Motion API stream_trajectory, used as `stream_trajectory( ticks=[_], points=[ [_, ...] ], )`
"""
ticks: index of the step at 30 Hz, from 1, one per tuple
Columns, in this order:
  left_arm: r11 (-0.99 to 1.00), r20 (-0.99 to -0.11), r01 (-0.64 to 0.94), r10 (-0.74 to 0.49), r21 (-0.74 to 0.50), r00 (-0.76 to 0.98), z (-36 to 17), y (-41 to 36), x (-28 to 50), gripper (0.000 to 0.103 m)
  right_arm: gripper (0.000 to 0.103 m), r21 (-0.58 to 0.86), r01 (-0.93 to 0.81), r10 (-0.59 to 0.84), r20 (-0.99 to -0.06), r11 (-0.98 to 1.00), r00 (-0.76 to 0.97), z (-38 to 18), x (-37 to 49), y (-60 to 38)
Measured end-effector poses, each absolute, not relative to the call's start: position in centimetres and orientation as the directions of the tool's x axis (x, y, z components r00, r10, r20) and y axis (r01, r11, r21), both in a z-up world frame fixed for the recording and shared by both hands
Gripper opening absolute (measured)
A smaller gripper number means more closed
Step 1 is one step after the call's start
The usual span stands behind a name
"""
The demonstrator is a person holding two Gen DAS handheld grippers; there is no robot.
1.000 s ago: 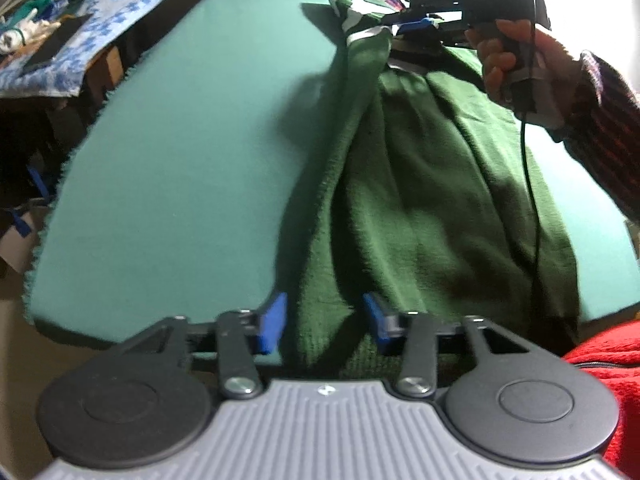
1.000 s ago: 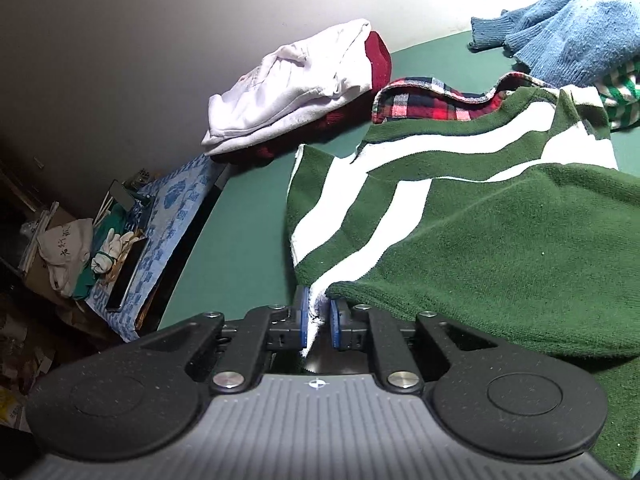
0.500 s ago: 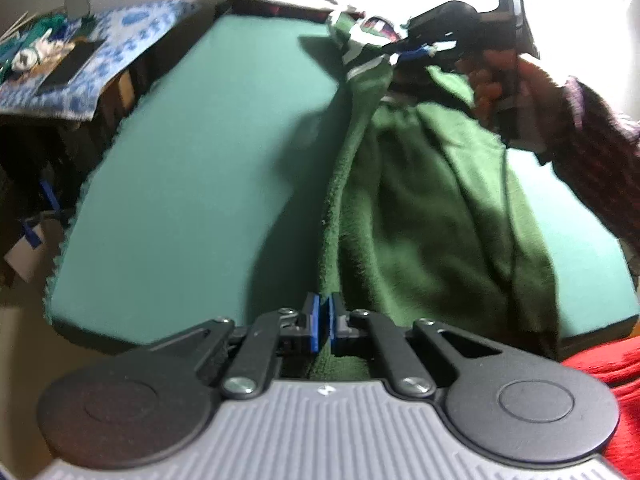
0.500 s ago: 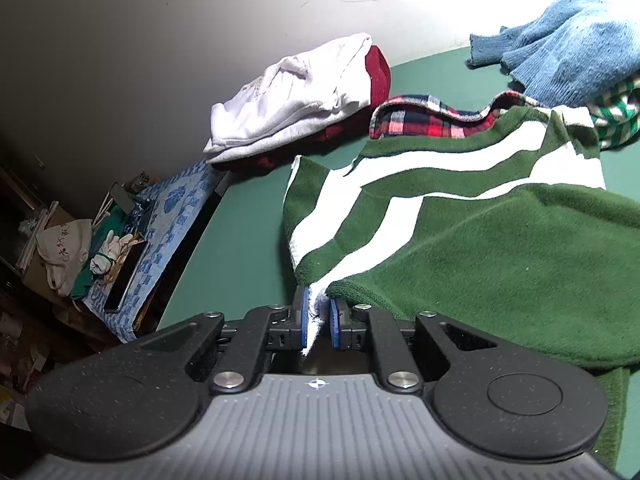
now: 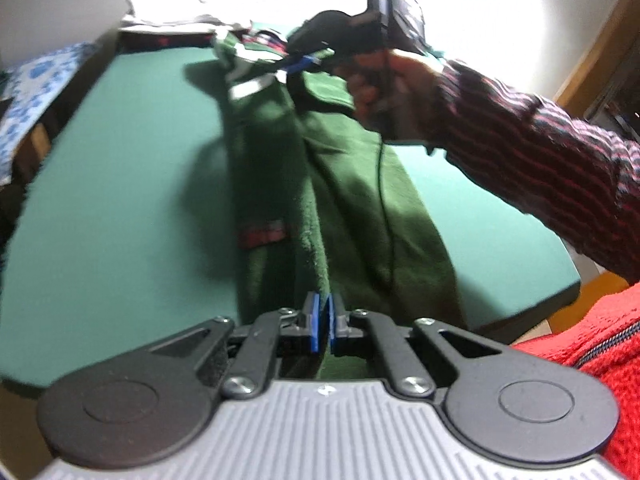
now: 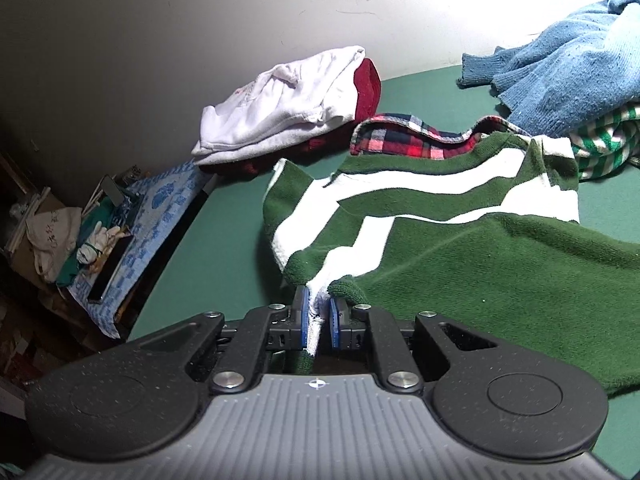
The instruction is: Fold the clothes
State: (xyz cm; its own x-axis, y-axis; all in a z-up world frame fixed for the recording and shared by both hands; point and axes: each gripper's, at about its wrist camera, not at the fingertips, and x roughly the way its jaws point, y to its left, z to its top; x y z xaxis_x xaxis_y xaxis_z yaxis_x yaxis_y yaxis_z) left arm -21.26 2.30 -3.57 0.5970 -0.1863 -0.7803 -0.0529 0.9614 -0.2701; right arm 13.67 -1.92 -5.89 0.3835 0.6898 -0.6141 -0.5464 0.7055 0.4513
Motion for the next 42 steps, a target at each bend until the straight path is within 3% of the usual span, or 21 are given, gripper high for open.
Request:
stream_trajectory(
  ticks=[11,18,19,22,23,27,31,33,34,35,42],
  points=[
    [0.945,-0.831,0.059,-0.313,-0.323,0.461,-7.3,-0.4,-18.5,0.003,0.012,0.412,-0.591,0.683,-0.638,0.694,0.357,-7.5,14.4,-2.0],
    [0.955,-0.852,0.041,-0.281,-0.293,0.441,-6.3,1.1,-20.2,0.007,0.024,0.488,-0.615,0.742,-0.619,0.62,0.258,-7.9,13.9,-4.1],
    [0.958,-0.852,0.027,-0.267,-0.285,0.45,-6.0,1.6,-20.5,0.008,0.025,0.49,-0.627,0.748,-0.619,0.605,0.239,-7.8,13.6,-4.3],
    [0.969,-0.852,-0.029,-0.201,-0.245,0.484,-5.1,3.5,-21.2,0.03,0.028,0.49,-0.655,0.752,-0.632,0.575,0.187,-8.2,12.4,-4.5],
    [0.971,-0.856,-0.049,-0.182,-0.234,0.485,-5.1,4.1,-21.3,0.03,0.028,0.489,-0.662,0.751,-0.636,0.568,0.175,-8.5,12.0,-4.4],
    [0.972,-0.875,-0.087,-0.156,-0.219,0.458,-6.1,5.2,-20.5,0.03,0.027,0.473,-0.681,0.75,-0.638,0.559,0.172,-9.4,10.8,-4.1],
    [0.966,-0.874,-0.092,-0.177,-0.244,0.452,-7.0,5.2,-19.7,0.03,0.017,0.454,-0.695,0.754,-0.627,0.557,0.194,-9.5,10.1,-3.6],
    [0.965,-0.871,-0.099,-0.171,-0.242,0.46,-7.2,5.1,-19.6,0.026,0.01,0.441,-0.701,0.755,-0.62,0.561,0.214,-9.5,9.7,-3.6],
    [0.967,-0.872,-0.103,-0.159,-0.231,0.462,-7.2,5.1,-19.6,0.015,0.008,0.438,-0.699,0.754,-0.619,0.566,0.222,-9.6,9.6,-3.6],
    [0.969,-0.874,-0.105,-0.15,-0.222,0.463,-7.2,5.2,-19.6,0.011,0.008,0.436,-0.696,0.753,-0.617,0.571,0.231,-9.6,9.5,-3.6],
    [0.984,-0.889,-0.101,-0.085,-0.145,0.45,-6.7,5.7,-20.6,0.003,0.011,0.479,-0.656,0.765,-0.596,0.583,0.244,-9.9,9.2,-3.8]
  ],
)
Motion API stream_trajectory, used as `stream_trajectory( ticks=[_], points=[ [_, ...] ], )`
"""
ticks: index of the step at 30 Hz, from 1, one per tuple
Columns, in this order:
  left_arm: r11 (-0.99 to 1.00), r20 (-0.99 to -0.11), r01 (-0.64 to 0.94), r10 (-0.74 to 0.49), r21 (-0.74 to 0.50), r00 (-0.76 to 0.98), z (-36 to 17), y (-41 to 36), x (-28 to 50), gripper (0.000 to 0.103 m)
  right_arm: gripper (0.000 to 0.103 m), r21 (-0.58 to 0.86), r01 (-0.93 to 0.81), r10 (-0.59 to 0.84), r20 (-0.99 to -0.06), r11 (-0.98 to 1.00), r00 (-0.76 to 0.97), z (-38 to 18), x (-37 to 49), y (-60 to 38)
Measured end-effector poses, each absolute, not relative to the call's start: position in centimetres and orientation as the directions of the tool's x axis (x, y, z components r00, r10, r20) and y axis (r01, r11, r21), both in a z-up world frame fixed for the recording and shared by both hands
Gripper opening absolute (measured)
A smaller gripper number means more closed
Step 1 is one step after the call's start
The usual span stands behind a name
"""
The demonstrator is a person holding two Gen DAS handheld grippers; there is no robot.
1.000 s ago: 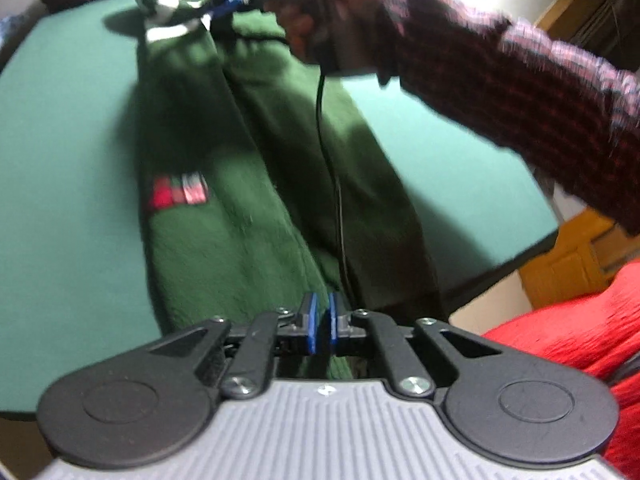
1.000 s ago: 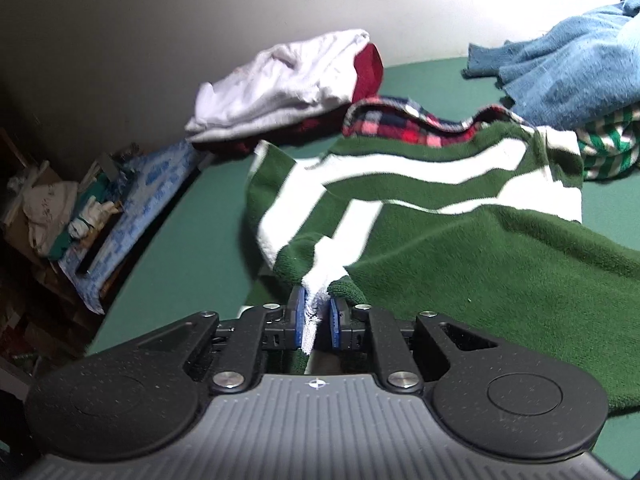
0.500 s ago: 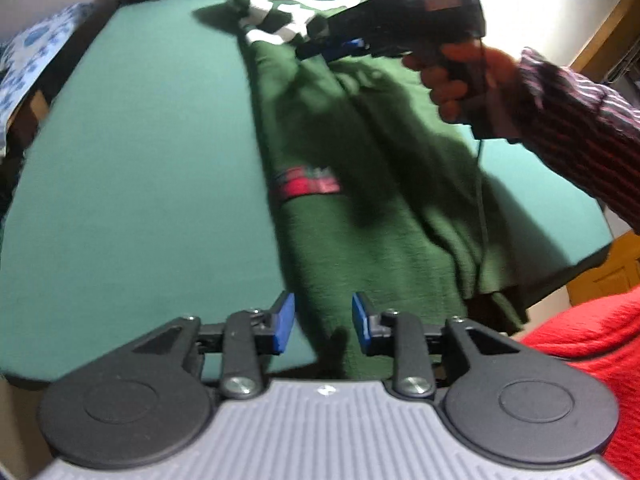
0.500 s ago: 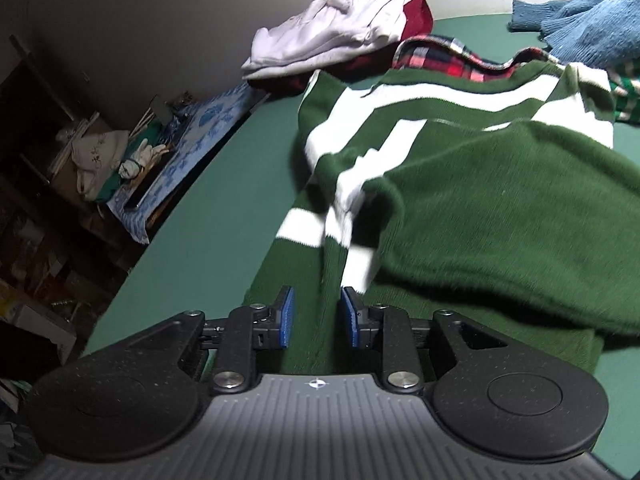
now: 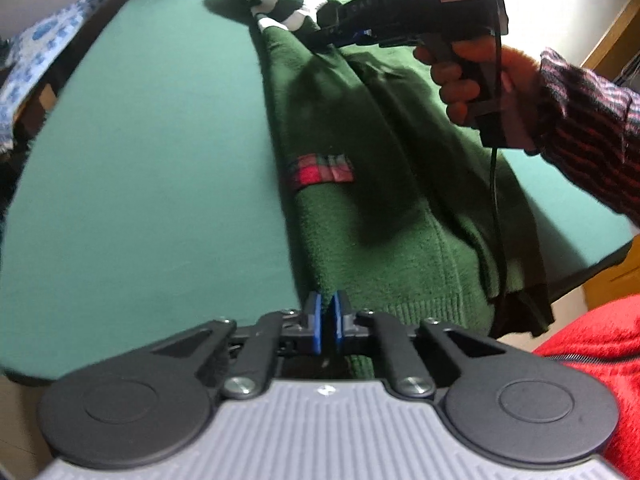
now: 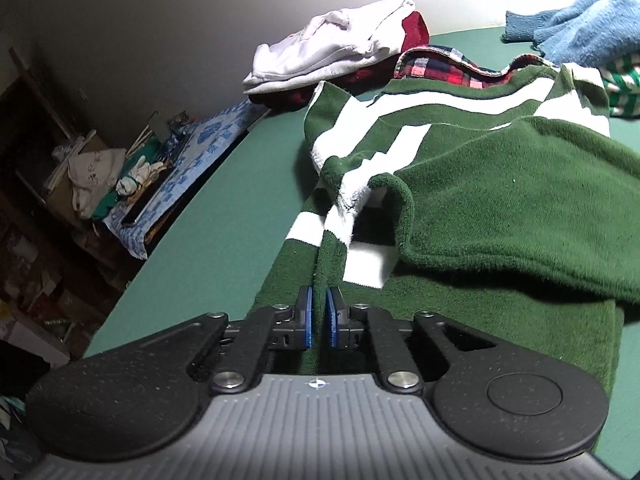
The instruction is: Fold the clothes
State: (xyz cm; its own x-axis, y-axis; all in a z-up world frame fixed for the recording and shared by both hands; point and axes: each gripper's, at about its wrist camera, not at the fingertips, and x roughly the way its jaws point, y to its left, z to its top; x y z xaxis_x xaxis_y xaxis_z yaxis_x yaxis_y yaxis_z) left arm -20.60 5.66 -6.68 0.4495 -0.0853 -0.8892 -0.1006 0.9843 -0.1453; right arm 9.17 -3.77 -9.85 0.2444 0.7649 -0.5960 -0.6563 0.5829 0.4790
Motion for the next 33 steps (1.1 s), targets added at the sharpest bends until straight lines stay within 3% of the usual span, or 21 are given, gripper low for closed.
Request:
stream_trajectory(
  ticks=[2,4,11,14,20,21,22,24,25,27,29,30,33],
  points=[
    [0.989,-0.894,-0.1,-0.055,-0.111,0.445,-6.6,5.6,-20.5,0.0,0.013,0.487,-0.653,0.77,-0.59,0.579,0.243,-9.9,9.0,-3.8],
    [0.989,-0.9,-0.116,-0.029,-0.088,0.436,-6.7,6.0,-20.4,0.0,0.024,0.49,-0.649,0.768,-0.594,0.582,0.24,-10.0,9.0,-3.7],
    [0.987,-0.845,-0.132,-0.011,-0.096,0.534,-4.0,7.1,-20.1,0.002,0.026,0.467,-0.666,0.772,-0.576,0.581,0.27,-8.6,7.9,-5.8],
    [0.991,-0.818,-0.092,-0.027,-0.098,0.575,-3.7,6.3,-18.5,0.004,0.023,0.45,-0.714,0.793,-0.559,0.536,0.243,-7.6,6.0,-6.9],
    [0.995,-0.826,0.033,-0.094,-0.091,0.556,-5.6,3.9,-16.1,0.019,0.02,0.421,-0.738,0.765,-0.613,0.528,0.198,-9.1,3.8,-6.2],
    [0.995,-0.83,0.051,-0.099,-0.085,0.55,-5.9,3.8,-16.0,0.019,0.009,0.416,-0.732,0.755,-0.623,0.54,0.203,-9.4,3.6,-6.1],
    [0.994,-0.833,0.069,-0.104,-0.08,0.543,-6.2,3.7,-15.9,0.02,0.005,0.408,-0.724,0.746,-0.629,0.556,0.218,-9.3,3.7,-6.2],
    [0.992,-0.84,0.105,-0.114,-0.069,0.53,-6.9,3.4,-15.7,0.022,0.003,0.391,-0.708,0.727,-0.639,0.587,0.25,-9.1,3.8,-6.5],
    [0.991,-0.84,0.122,-0.119,-0.063,0.529,-6.8,3.5,-15.5,0.022,0.012,0.382,-0.699,0.719,-0.639,0.605,0.273,-8.8,3.9,-6.7],
    [0.989,-0.823,0.141,-0.107,-0.033,0.558,-6.1,3.7,-14.7,0.023,0.017,0.404,-0.66,0.718,-0.625,0.633,0.306,-8.2,4.5,-7.1],
    [0.989,-0.798,0.151,-0.085,0.008,0.597,-5.4,3.9,-13.4,0.038,0.024,0.446,-0.586,0.708,-0.614,0.677,0.35,-7.7,5.7,-7.4],
    [0.988,-0.786,0.152,-0.069,0.031,0.614,-5.3,3.9,-12.6,0.041,0.031,0.451,-0.539,0.685,-0.618,0.711,0.386,-7.5,6.3,-7.4],
    [0.975,-0.74,0.183,-0.032,0.123,0.672,-5.3,3.4,-10.3,0.042,0.036,0.466,-0.402,0.615,-0.628,0.788,0.478,-7.0,8.1,-7.5]
  ],
)
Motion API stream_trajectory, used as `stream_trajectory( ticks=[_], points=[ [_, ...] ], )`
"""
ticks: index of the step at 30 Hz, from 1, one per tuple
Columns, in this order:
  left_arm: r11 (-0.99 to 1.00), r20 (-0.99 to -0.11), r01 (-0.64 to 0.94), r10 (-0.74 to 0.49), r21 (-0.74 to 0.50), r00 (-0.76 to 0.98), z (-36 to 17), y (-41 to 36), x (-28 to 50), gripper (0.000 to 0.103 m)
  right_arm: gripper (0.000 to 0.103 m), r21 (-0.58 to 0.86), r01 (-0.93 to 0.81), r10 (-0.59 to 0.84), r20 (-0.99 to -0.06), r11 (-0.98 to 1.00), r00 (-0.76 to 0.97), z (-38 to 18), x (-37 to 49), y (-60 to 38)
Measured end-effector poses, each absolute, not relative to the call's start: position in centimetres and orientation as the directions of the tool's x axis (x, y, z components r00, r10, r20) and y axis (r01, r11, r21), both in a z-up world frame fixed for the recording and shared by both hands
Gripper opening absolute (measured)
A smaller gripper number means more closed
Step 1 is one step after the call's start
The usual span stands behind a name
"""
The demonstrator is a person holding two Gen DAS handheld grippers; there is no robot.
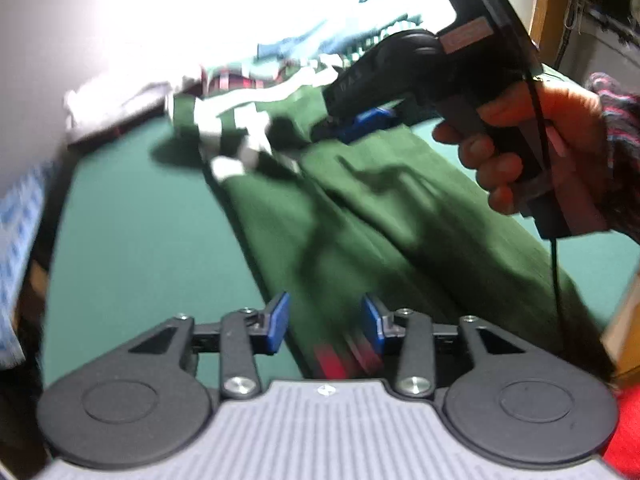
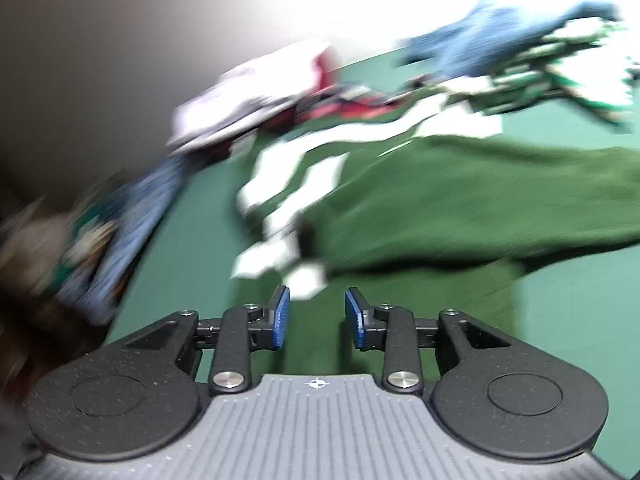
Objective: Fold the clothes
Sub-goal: 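Move the right tool to the green knit sleeve cuff and grasp it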
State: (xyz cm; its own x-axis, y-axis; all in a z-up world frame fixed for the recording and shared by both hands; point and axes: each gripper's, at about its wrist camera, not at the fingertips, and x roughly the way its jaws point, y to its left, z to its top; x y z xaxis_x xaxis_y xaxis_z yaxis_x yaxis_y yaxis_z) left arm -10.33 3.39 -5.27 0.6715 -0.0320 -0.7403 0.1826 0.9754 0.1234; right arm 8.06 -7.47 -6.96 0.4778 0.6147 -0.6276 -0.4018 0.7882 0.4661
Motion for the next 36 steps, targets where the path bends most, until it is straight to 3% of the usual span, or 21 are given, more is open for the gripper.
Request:
stream_trajectory(
  ticks=[6,8,9,12,13,15,17,19,25,36],
  points=[
    [0.955,-0.746,0.262,-0.073,0.14,0.662,-8.1,3.8,-6.0,0.041,0.035,0.494,-0.216,0.525,-0.661,0.842,0.537,-8.0,9.9,-9.0],
    [0.95,-0.733,0.281,-0.096,0.134,0.673,-8.5,3.9,-5.9,0.041,0.021,0.493,-0.174,0.499,-0.665,0.852,0.556,-8.8,10.4,-9.7],
    [0.949,-0.732,0.289,-0.108,0.127,0.673,-8.6,4.0,-5.9,0.041,0.007,0.513,-0.135,0.49,-0.661,0.848,0.568,-9.1,10.6,-10.4],
    [0.947,-0.728,0.305,-0.142,0.096,0.671,-8.7,4.7,-5.6,0.042,0.005,0.586,-0.037,0.492,-0.642,0.809,0.588,-9.7,10.9,-12.3],
    [0.948,-0.729,0.306,-0.15,0.085,0.668,-8.7,5.0,-5.5,0.043,0.006,0.596,-0.024,0.495,-0.644,0.803,0.583,-9.7,10.8,-12.8],
    [0.95,-0.733,0.305,-0.157,0.072,0.662,-8.7,5.1,-5.3,0.044,0.019,0.629,-0.024,0.533,-0.637,0.777,0.557,-9.4,10.5,-13.8],
    [0.951,-0.734,0.303,-0.158,0.067,0.66,-8.7,5.1,-5.2,0.045,0.025,0.638,-0.042,0.531,-0.601,0.769,0.597,-8.4,9.8,-15.4],
    [0.951,-0.732,0.3,-0.15,0.077,0.664,-8.8,5.1,-5.1,0.048,0.038,0.544,-0.013,0.408,-0.613,0.839,0.677,-7.9,9.2,-17.1],
    [0.96,-0.737,0.267,-0.122,0.081,0.665,-8.9,5.3,-4.9,0.057,0.04,0.266,0.162,0.065,-0.678,0.95,0.732,-9.4,12.7,-22.3],
    [0.969,-0.755,0.204,-0.032,0.136,0.655,-8.6,4.4,-4.7,0.069,0.04,0.17,0.033,0.079,-0.609,0.985,0.789,-11.2,15.2,-23.1]
  ],
)
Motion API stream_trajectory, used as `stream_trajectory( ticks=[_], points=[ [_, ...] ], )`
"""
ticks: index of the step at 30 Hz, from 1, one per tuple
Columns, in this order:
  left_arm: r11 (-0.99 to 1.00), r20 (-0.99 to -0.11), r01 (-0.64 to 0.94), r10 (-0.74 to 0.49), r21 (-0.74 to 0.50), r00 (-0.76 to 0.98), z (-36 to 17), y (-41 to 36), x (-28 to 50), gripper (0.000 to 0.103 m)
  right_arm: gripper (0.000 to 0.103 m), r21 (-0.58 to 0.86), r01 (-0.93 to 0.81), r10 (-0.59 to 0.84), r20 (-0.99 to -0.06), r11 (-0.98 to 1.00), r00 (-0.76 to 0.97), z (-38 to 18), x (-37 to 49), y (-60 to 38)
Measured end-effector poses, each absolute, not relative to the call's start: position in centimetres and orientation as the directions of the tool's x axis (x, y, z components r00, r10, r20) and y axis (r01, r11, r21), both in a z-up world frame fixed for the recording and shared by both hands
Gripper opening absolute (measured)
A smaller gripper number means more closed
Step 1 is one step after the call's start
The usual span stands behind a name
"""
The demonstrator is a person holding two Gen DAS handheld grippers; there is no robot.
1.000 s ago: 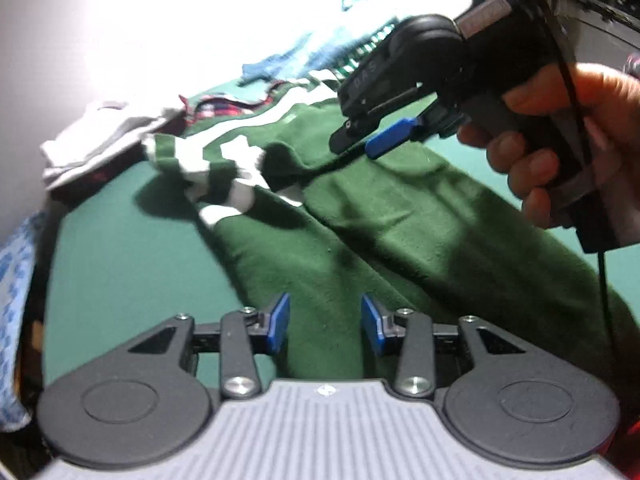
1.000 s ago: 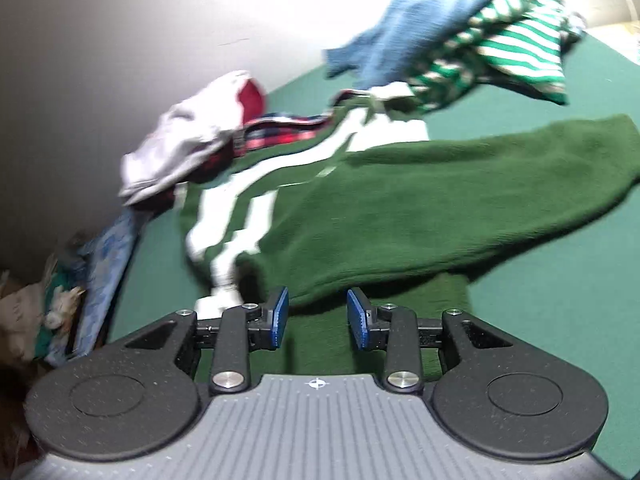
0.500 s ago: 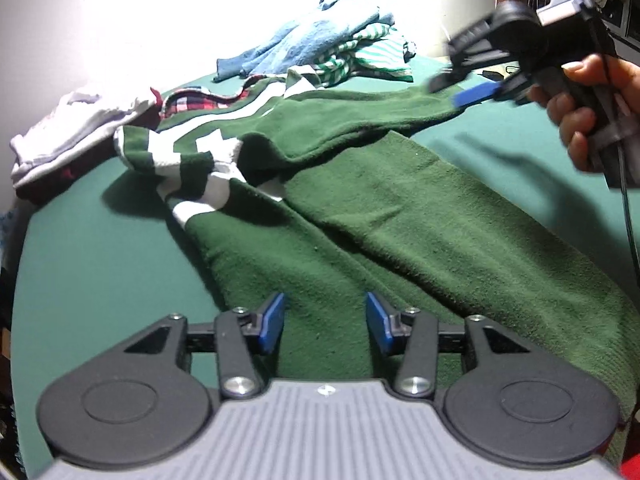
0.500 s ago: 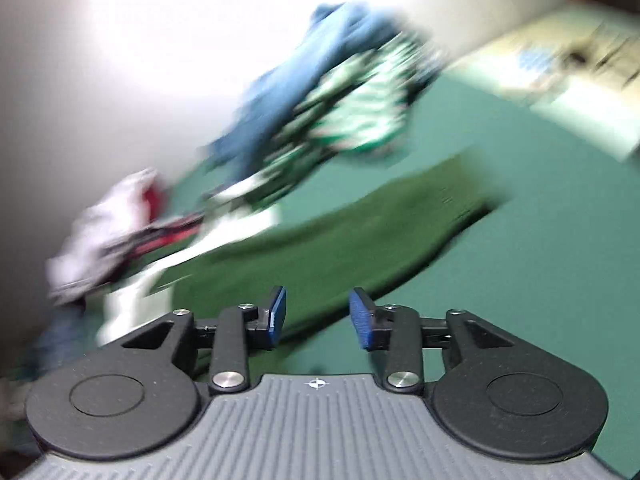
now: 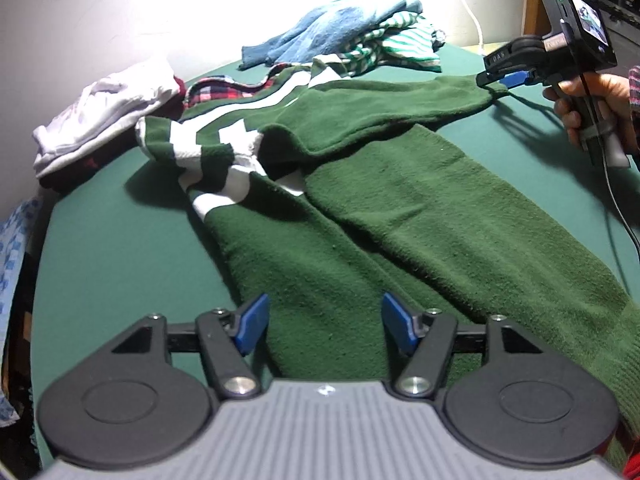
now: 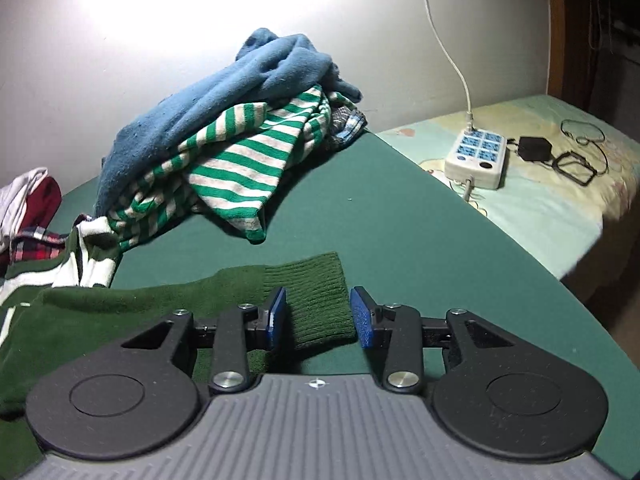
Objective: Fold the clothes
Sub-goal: 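Move the right tool to the green knit sleeve cuff and grasp it, then lift the knit sleeve cuff high above the bed with the right tool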
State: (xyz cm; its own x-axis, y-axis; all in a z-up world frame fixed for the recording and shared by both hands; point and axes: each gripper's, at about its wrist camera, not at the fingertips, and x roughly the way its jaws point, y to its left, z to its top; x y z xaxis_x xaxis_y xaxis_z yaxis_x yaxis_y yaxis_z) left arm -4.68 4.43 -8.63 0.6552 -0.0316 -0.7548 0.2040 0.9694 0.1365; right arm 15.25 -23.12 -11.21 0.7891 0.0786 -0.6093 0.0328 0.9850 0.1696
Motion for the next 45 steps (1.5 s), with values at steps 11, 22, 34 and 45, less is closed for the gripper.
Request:
stream_trajectory(
  ticks=[11,22,34,45],
  points=[
    [0.973,-0.766,0.168,0.016,0.161,0.643,-8.5,4.0,-4.2,0.075,0.015,0.15,-0.083,0.156,-0.582,0.985,0.798,-11.1,15.5,-22.8],
    [0.912,-0.733,0.31,-0.016,0.268,0.68,-6.4,4.6,-1.2,0.035,0.013,0.28,-0.128,0.258,-0.501,0.952,0.826,-5.3,16.7,-23.8],
    [0.884,-0.768,0.375,-0.028,0.28,0.639,-7.9,7.8,8.0,0.036,0.013,0.342,-0.106,0.245,-0.394,0.934,0.886,-0.5,16.0,-25.0],
    [0.858,-0.775,0.449,-0.103,0.247,0.623,-7.6,9.3,9.4,0.043,0.013,0.273,0.019,0.101,-0.417,0.962,0.903,-2.2,17.4,-25.8]
  ],
)
